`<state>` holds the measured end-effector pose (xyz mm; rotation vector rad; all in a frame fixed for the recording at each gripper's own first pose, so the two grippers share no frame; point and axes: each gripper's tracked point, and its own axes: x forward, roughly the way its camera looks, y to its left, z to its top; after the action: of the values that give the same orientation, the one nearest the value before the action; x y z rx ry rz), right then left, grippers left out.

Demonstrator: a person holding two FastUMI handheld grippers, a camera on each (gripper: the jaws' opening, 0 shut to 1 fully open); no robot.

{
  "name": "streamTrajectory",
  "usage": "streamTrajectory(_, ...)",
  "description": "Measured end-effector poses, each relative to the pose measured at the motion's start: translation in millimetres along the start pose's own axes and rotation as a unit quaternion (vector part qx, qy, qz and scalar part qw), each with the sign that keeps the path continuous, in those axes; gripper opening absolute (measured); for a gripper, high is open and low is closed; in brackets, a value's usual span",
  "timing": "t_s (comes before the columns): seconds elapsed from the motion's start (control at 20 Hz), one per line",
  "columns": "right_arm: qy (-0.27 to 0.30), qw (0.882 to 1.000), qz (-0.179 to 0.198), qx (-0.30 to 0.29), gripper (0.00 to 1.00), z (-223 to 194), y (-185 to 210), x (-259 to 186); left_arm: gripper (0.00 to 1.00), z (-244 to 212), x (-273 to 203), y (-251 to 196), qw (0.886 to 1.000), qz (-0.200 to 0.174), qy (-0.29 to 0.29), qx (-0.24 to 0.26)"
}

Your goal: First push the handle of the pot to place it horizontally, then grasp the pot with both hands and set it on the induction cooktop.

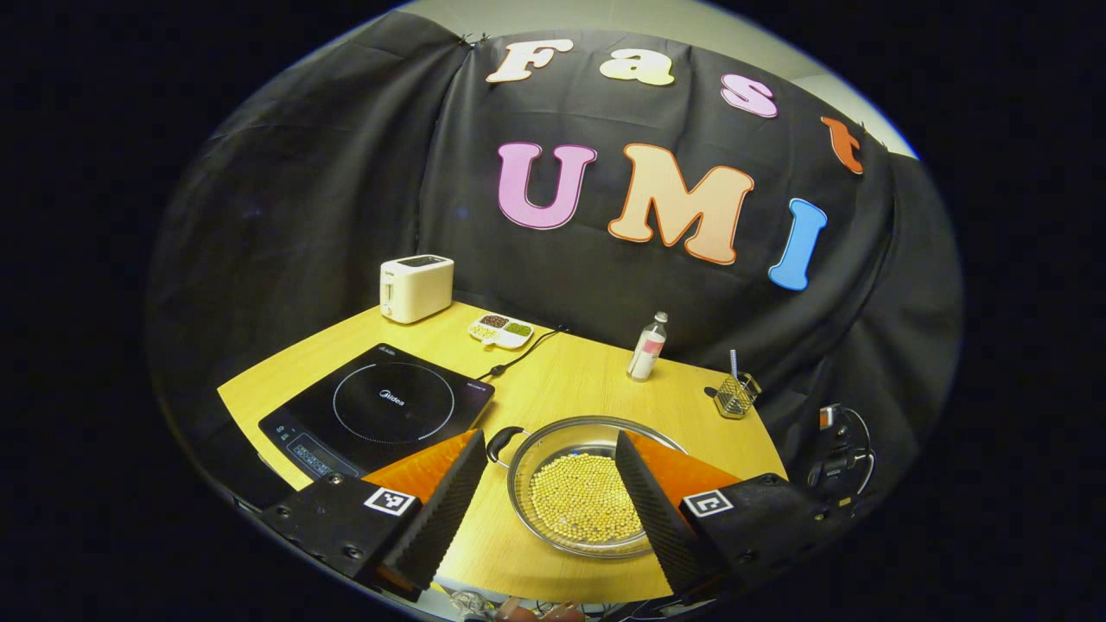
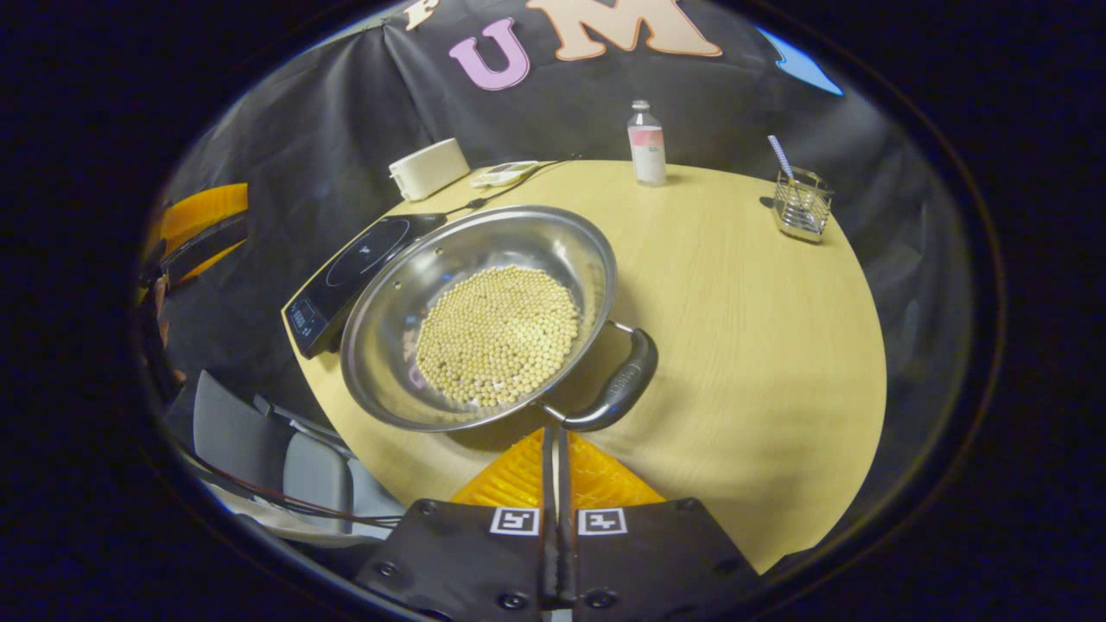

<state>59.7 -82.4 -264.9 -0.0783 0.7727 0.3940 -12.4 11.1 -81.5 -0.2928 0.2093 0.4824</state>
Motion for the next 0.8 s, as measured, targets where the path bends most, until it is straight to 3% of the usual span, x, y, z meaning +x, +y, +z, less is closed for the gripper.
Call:
streamTrajectory(0.15,-0.001,1.0,-0.006,-0.009,0.07,6,-7,3,0.97,-4,-2,3,1.0,0.002,0.003,-0.004)
streamTrajectory(0.3,-0.003,1.0,-0.01,-0.012,0.07,10,-13,6,0.97,-6,-3,4,1.0,0.004,0.006,-0.011)
streamTrajectory(0.4,-0.004,1.0,-0.01,-0.014,0.0,11,-13,7,0.97,-7,-6,7,1.0,0.006,0.007,-0.012)
streamTrajectory(0.7,-0.008,1.0,-0.02,-0.016,0.02,11,-18,8,0.97,-9,-3,8,1.0,-0.004,0.003,-0.009)
streamTrajectory(0.75,-0.007,1.0,-0.026,-0.012,0.0,11,-20,7,0.94,-10,-1,8,1.0,-0.011,0.004,-0.005)
streamTrajectory(0.8,-0.007,0.999,-0.031,-0.007,0.02,10,-19,4,0.97,-10,2,8,1.0,-0.02,0.006,0.002)
